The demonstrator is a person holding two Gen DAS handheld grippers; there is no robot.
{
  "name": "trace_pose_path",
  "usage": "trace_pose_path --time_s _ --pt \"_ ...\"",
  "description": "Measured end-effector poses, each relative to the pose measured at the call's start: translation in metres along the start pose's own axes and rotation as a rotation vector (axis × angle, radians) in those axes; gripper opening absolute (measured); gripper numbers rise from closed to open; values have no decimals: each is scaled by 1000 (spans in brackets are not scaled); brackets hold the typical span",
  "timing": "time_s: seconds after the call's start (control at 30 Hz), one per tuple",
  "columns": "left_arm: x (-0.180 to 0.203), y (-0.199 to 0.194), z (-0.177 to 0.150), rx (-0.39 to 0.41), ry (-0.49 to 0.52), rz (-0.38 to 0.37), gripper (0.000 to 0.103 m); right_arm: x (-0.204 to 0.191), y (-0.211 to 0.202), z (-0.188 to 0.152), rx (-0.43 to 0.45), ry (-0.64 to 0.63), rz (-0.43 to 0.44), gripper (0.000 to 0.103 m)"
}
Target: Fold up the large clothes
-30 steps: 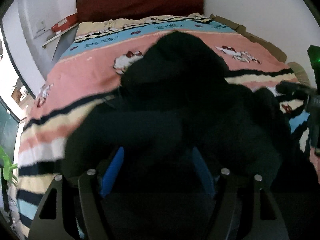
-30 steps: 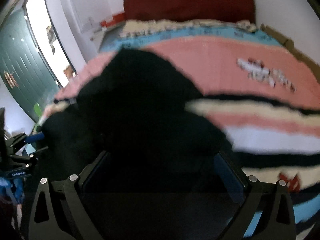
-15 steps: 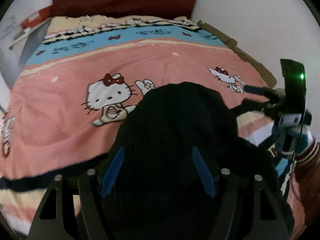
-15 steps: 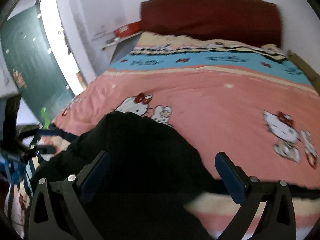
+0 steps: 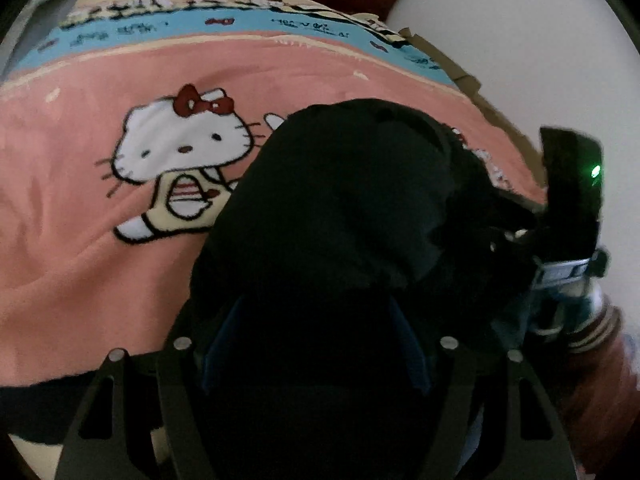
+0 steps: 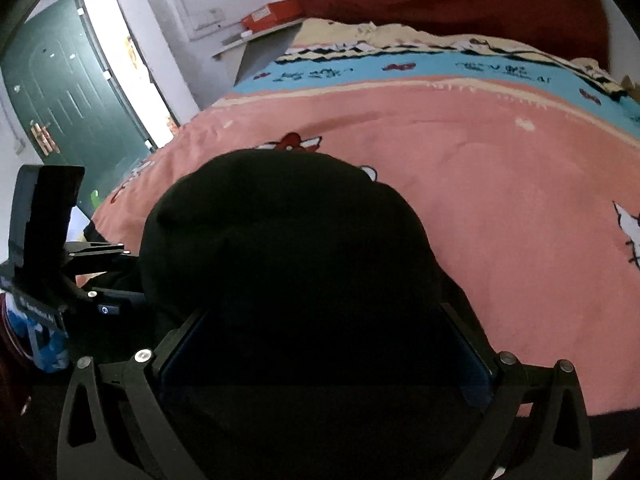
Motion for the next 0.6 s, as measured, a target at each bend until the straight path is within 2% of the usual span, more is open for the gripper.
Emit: trace_pose_path --time_s 0.03,0.07,0.1,0.13,0.17,0.23,0.37,0.43,0.6 --pt "7 -2 -1 3 22 14 44 -4 -4 2 -6 -15 -11 76" --pt "12 -5 -1 8 38 21 38 -9 -10 3 -8 -33 -18 63" --pt "21 -9 -2 14 58 29 26 -13 -19 4 -8 -57 -30 57" --pt "29 -14 -3 18 80 40 19 -17 -25 4 -6 -78 -40 47" --pt "40 -21 -5 20 106 60 17 -23 -34 5 -1 -103 -54 40" --pt "53 -33 -10 24 133 85 11 -32 -58 3 19 -138 -70 32" --pt "83 -69 -35 58 179 100 8 -50 -119 -14 97 -179 -54 24" --pt "97 -84 -51 75 208 120 6 -63 -149 -32 136 -221 -68 23" --pt "130 -114 -98 128 261 175 3 -92 -196 -86 225 -287 -118 22"
Point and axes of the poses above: each gripper's, at about its wrist camera, not at the fingertips, and y roughly the way its jaws point, x to its right, z to its top, the point moved 3 cm from there along y, roughly the way its jaws point, and after that the axes turned 10 degrees about -z, right-handed, at the moved point
